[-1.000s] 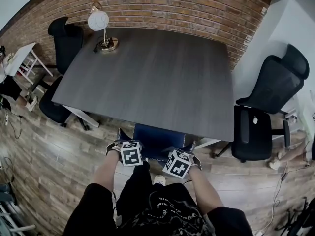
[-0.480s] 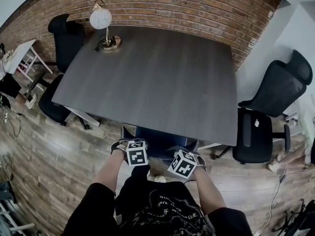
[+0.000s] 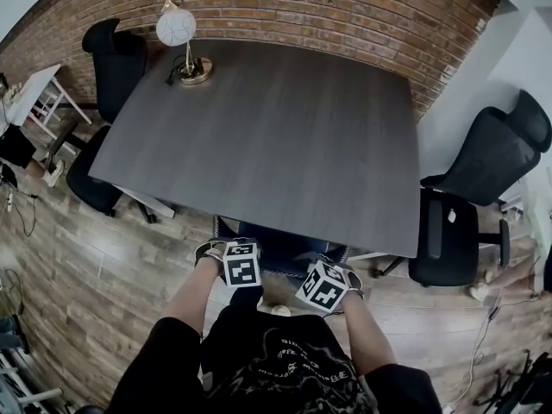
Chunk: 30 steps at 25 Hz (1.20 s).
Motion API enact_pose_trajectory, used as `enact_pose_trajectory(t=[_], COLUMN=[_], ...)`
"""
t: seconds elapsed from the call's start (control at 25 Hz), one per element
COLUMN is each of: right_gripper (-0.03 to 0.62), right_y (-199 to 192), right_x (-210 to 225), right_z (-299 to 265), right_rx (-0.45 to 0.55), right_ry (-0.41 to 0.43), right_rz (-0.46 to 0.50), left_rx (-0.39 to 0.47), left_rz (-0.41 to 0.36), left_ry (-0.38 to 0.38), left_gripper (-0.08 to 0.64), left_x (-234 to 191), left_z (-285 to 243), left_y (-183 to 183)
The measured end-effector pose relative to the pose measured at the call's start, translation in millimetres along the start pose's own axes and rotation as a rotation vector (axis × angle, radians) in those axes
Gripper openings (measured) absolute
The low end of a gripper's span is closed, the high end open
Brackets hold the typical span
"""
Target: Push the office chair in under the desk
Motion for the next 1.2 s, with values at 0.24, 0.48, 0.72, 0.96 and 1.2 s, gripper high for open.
enact_pose_trajectory(t=[0.24, 0.48, 0.72, 0.96, 1.2], right_gripper=[0.124, 0.124, 0.127, 0.13, 0.14], right_y=[1.0, 3.2, 4.7, 5.5, 4.9], right_x=[5.5, 13.9, 16.0, 17.4, 16.5], right_z=[1.2, 1.1, -0.1, -1.0, -0.8], right_rx=[0.003, 0.009, 0.013, 0.012, 0.01], right_ry=[-0.007, -0.02, -0.006, -0.008, -0.006], right_rz=[0.004, 0.002, 0.008, 0.004, -0.006], left_rx=[0.0, 0.007, 0.009, 0.014, 0.016], left_rz=[-0.001, -0.013, -0.017, -0.019, -0.021], left_ry=[-0.01, 0.006, -0.014, -0.01, -0.005], left_gripper=[0.153, 0.153, 0.153, 0.153, 0.158], left_x=[-5.3, -15.0, -17.2, -19.0, -17.7], left_z=[0.3, 0.3, 0.3, 0.5, 0.4], left_y=[1.1, 2.5, 1.5, 0.5, 0.8])
Point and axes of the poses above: the fingertips, and each gripper's own axes: z backward along the fingers, x to its right, y out of its top, the point moved 5 cm from there along z, backward along the fingers, and after that the axes turned 7 degrees about y, right-handed, at the moved point
